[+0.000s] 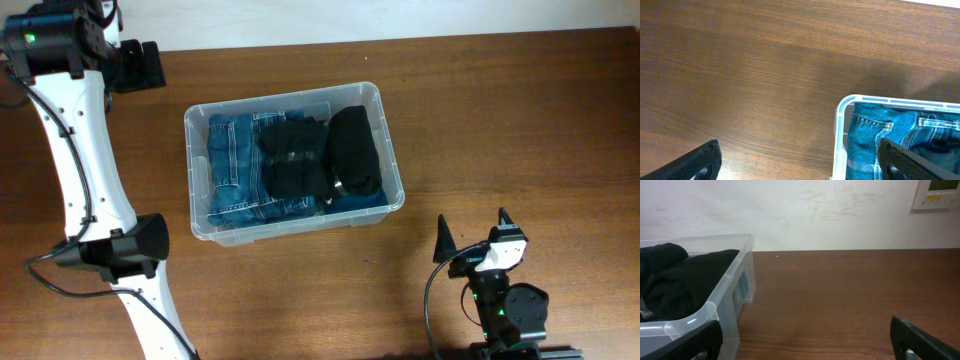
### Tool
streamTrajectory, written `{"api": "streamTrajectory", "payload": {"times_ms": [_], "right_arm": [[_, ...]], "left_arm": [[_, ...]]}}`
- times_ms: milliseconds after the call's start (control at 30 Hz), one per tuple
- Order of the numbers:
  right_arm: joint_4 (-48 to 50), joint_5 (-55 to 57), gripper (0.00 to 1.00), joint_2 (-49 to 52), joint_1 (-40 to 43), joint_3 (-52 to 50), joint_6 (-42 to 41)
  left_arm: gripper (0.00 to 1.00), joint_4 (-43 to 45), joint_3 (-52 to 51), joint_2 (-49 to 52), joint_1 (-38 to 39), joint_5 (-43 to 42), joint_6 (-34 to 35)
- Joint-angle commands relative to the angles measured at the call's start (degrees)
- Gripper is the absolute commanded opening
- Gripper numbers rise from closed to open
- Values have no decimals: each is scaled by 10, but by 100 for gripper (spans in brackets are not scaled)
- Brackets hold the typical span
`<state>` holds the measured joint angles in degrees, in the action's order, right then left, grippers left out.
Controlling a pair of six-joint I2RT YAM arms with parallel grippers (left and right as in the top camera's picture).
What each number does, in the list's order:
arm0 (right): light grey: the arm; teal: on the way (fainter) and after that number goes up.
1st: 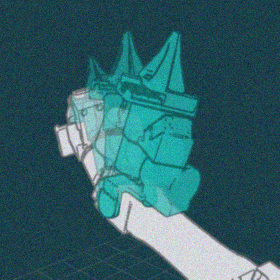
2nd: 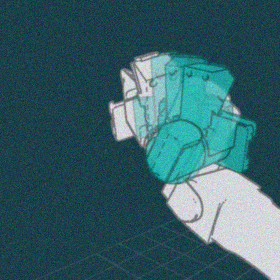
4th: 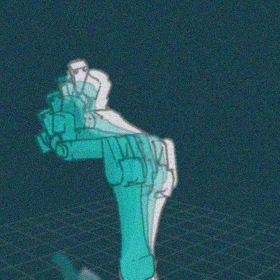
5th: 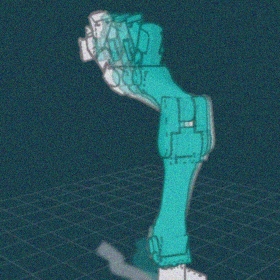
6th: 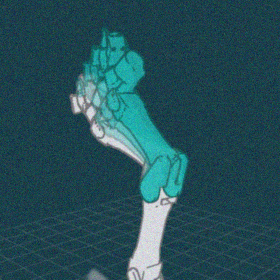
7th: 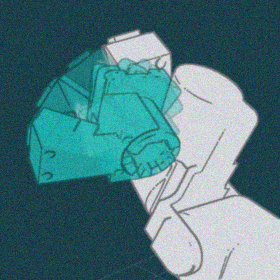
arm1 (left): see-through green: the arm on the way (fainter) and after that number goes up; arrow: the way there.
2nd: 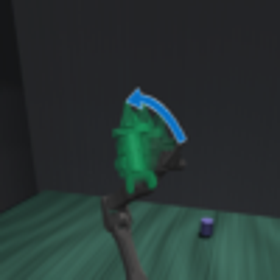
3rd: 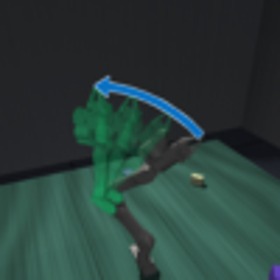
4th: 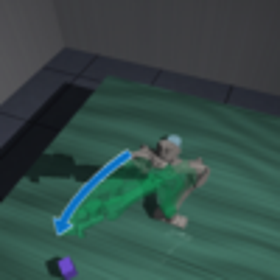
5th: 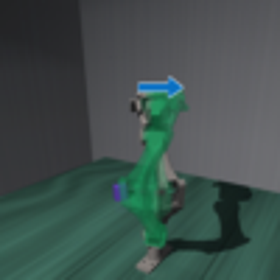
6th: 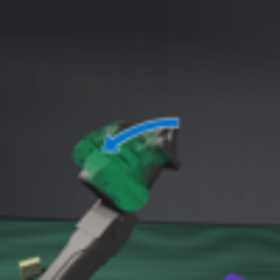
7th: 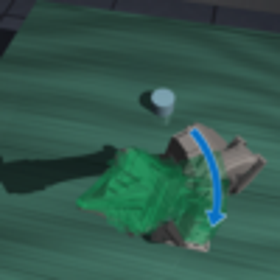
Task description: Pack container
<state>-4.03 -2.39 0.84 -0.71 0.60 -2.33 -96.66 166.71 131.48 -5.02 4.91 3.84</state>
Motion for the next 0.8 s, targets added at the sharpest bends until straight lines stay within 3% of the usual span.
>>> {"api": "streamTrajectory", "payload": {"times_ms": [0, 167, 367, 567, 767], "right_arm": [[-4, 10, 98, -6, 5, -3, 4], [-4, 10, 98, -6, 5, -3, 4], [-4, 10, 99, -6, 5, -3, 4], [-4, 10, 98, -6, 5, -3, 4], [-4, 10, 98, -6, 5, -3, 4]], "left_arm": [[99, 0, 0, -7, -4, 5, -9], [99, 23, 0, -10, -3, 5, -9], [99, 122, -32, -73, 16, -2, -9], [99, 250, -202, -205, 17, -2, -9], [99, 362, -447, -362, 17, -2, -9]]}}
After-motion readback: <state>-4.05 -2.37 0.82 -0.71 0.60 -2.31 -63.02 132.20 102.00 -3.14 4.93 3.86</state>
